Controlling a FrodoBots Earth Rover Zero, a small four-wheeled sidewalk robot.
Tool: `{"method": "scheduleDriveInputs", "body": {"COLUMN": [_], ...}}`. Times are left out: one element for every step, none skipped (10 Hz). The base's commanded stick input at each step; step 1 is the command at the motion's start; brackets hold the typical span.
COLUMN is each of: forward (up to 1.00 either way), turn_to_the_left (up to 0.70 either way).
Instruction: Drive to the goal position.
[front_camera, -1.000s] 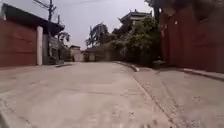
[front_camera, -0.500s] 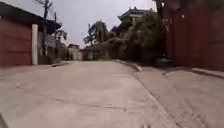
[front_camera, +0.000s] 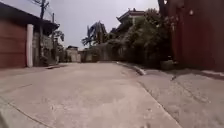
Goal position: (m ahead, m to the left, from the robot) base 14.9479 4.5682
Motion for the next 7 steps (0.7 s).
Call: {"method": "scheduleDriveInputs", "body": {"forward": [1.00,1.00,1.00,1.00,1.00,1.00,1.00], "turn_to_the_left": [0.00,0.00,0.00,0.00,0.00,0.00,0.00]}}
